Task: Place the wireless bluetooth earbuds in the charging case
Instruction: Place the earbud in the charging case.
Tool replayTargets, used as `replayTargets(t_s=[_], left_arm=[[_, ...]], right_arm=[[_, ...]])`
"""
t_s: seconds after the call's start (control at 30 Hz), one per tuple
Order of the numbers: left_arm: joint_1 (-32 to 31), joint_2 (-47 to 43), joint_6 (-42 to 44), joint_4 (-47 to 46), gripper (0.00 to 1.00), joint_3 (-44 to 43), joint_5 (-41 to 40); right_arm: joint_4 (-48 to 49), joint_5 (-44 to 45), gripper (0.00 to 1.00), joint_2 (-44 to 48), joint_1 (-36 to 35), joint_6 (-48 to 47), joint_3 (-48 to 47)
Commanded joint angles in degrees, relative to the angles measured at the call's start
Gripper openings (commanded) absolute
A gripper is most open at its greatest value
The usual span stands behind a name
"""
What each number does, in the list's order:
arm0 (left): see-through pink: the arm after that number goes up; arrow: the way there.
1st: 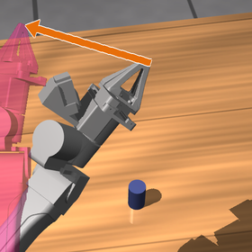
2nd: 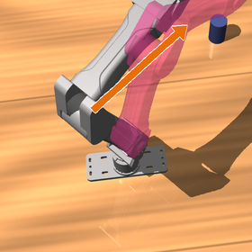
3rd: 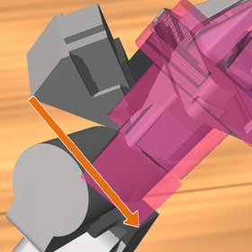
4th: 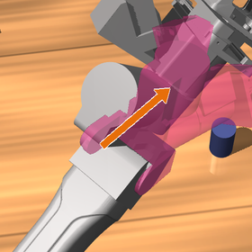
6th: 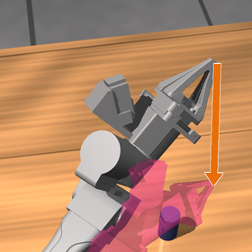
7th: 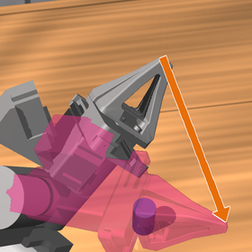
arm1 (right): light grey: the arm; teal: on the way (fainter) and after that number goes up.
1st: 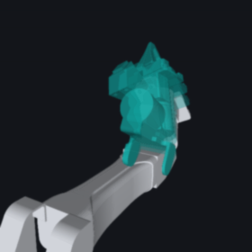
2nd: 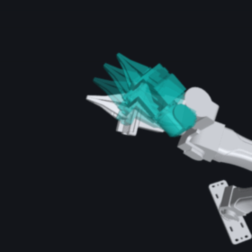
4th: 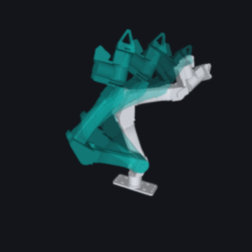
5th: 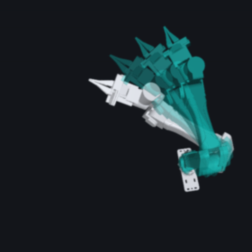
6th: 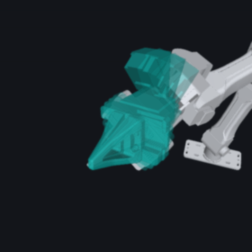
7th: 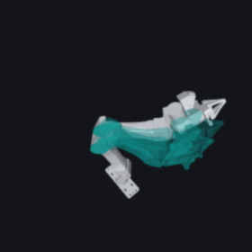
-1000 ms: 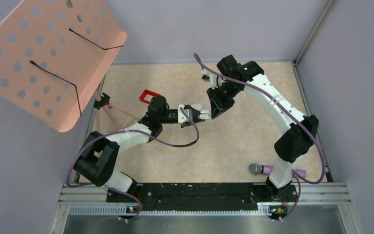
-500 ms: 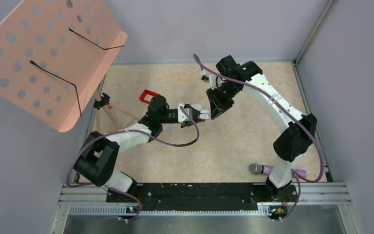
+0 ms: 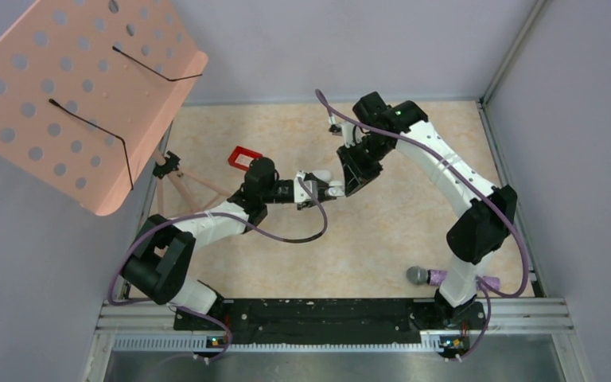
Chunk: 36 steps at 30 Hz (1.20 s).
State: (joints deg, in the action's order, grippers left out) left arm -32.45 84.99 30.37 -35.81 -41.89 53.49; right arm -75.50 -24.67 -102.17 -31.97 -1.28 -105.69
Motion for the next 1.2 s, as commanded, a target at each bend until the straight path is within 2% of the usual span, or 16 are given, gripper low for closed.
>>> replayTargets(t_s=[0.0, 0.33, 0.67, 0.87, 1.17], left_arm=[[-0.4, -1.2, 2.2, -2.2, 0.0, -1.0, -0.4], [-0.4, -1.7, 1.4, -2.5, 0.0, -0.4, -2.6], [-0.7, -1.7, 0.8, -3.0, 0.0, -0.3, -0.9], [-1.1, -1.7, 2.1, -3.4, 0.0, -0.2, -0.1], [-1.3, -1.0, 6.1, 0.7, 0.0, -1.3, 1.1]], right_arm=[[0.3, -0.7, 0.0, 0.0, 0.5, 0.5, 0.5], [0.1, -0.5, 0.0, 0.1, 0.8, 0.6, 1.2], [0.8, 0.8, 0.0, -0.9, 1.0, 0.9, 0.3], [0.9, 0.5, 0.0, -1.7, 1.0, 2.6, 0.3], [1.5, 0.6, 0.0, -2.4, 1.0, 3.2, -2.1]])
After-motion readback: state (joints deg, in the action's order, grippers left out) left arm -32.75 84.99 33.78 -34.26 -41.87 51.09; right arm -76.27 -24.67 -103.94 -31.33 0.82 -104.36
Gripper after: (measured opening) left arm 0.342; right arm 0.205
